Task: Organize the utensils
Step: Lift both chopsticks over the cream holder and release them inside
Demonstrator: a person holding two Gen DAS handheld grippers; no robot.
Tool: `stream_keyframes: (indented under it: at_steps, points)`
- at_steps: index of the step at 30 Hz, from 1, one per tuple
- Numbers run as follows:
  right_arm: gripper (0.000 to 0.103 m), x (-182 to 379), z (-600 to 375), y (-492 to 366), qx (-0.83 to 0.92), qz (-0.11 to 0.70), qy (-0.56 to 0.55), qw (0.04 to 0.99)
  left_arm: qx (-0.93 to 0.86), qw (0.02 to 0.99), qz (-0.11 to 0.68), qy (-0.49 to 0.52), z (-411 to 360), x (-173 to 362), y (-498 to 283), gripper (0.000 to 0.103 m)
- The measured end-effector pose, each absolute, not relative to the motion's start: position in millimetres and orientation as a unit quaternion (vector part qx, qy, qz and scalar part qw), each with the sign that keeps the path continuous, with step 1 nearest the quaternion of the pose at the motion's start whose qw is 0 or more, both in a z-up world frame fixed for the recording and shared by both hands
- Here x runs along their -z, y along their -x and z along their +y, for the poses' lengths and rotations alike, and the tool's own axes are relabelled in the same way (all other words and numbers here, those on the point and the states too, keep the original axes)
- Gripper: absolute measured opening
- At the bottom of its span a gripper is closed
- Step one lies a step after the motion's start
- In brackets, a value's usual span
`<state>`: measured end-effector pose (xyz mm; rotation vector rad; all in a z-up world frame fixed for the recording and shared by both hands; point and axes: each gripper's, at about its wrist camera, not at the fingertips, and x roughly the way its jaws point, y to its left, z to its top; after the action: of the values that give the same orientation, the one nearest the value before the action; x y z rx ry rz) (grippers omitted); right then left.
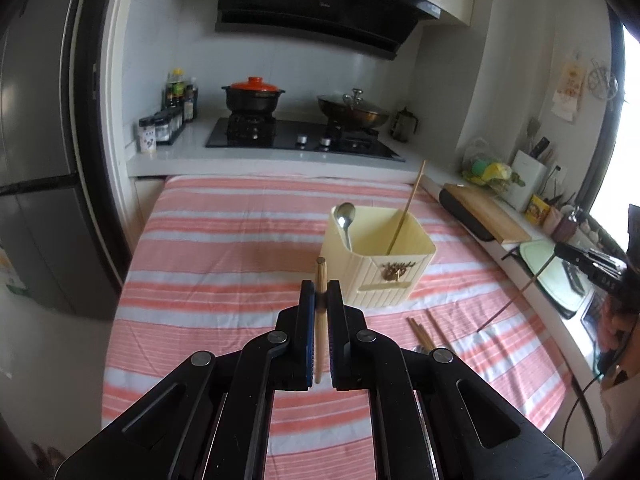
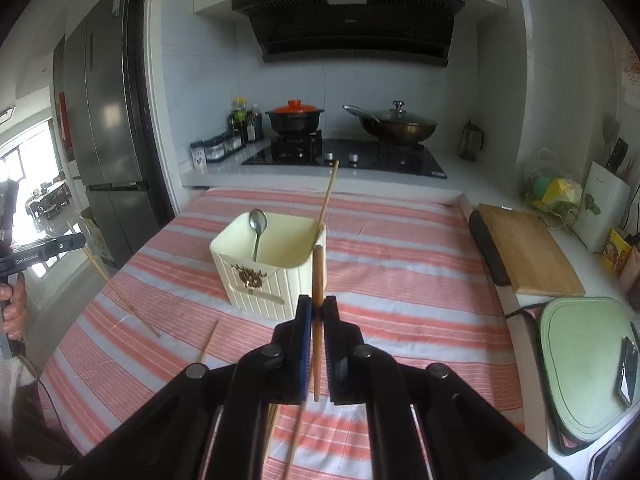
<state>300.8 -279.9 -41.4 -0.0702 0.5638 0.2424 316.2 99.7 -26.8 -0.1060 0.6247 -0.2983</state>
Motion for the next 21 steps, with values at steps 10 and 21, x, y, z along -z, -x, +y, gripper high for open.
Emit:
stream_keyframes:
  at_steps: [10,21]
  points:
    - [0.006,7.0,-281.2,-309.0,-0.112,0.261,0.053,0.957,0.144,0.952,0.269,0.019,93.4,-17.2,-318.7,0.004]
    - [0.006,-60.8,-253.9,-374.4,-0.132,0.174,0.044,0.975,0.159,0.97,0.183,0.02,46.0,-105.1,-396.5,0.004]
